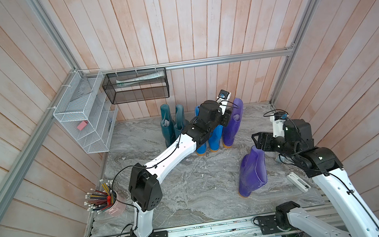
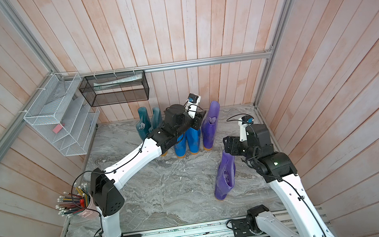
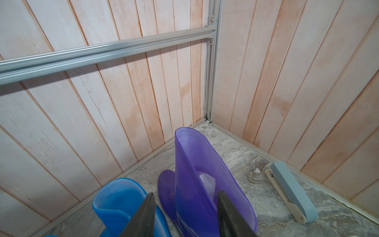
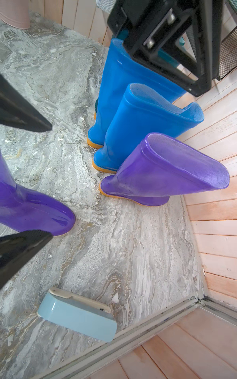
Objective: Match and arrange rain boots in pairs
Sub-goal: Place the rain boot at the center of the board, then pick up the rain boot at the center of the board.
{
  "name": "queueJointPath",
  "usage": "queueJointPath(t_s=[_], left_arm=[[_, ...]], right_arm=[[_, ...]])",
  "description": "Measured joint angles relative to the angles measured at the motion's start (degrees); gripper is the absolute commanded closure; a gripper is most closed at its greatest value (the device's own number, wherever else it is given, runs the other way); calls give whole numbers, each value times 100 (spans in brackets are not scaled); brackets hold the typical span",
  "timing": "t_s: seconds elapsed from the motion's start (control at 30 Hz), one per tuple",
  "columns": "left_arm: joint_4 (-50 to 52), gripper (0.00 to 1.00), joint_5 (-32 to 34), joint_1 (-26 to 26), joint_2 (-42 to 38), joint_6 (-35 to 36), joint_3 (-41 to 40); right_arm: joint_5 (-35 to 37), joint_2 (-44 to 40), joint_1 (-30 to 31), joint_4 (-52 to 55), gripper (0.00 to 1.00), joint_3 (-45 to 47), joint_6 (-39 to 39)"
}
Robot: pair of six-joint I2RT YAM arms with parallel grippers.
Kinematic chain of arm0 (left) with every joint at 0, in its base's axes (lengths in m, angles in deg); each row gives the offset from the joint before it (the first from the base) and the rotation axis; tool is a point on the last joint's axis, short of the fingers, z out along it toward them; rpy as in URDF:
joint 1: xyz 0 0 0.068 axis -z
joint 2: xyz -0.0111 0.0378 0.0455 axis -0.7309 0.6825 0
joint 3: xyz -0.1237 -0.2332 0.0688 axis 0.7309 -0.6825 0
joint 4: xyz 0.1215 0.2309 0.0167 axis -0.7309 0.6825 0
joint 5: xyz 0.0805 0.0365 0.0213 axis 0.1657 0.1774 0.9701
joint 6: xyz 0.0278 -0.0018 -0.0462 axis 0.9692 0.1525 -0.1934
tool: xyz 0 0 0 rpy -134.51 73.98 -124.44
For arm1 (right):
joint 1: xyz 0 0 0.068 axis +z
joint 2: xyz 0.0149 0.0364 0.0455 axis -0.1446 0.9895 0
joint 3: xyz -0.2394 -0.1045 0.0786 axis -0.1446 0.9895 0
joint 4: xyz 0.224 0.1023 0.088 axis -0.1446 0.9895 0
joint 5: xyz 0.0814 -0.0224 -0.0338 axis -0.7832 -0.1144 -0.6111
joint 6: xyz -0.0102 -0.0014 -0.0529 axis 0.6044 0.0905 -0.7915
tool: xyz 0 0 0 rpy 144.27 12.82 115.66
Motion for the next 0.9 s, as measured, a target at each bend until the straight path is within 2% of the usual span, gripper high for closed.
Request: queueJointPath(t_s=[0.2, 0.4, 0.77, 0.9], left_arm=[[83, 44, 9, 39, -264, -11, -42], [149, 41, 72, 127, -756, -133, -439], [284, 39, 354, 219, -1969, -522, -1788], [356, 38, 579, 289, -2680, -754, -2647]], right_arm=[[-149, -15, 2, 201, 23, -20, -28], [-275, -70, 33, 352, 23, -120, -111], [-332, -83, 459, 605, 24, -129, -133], [-262, -83, 778, 693, 25, -129, -109]])
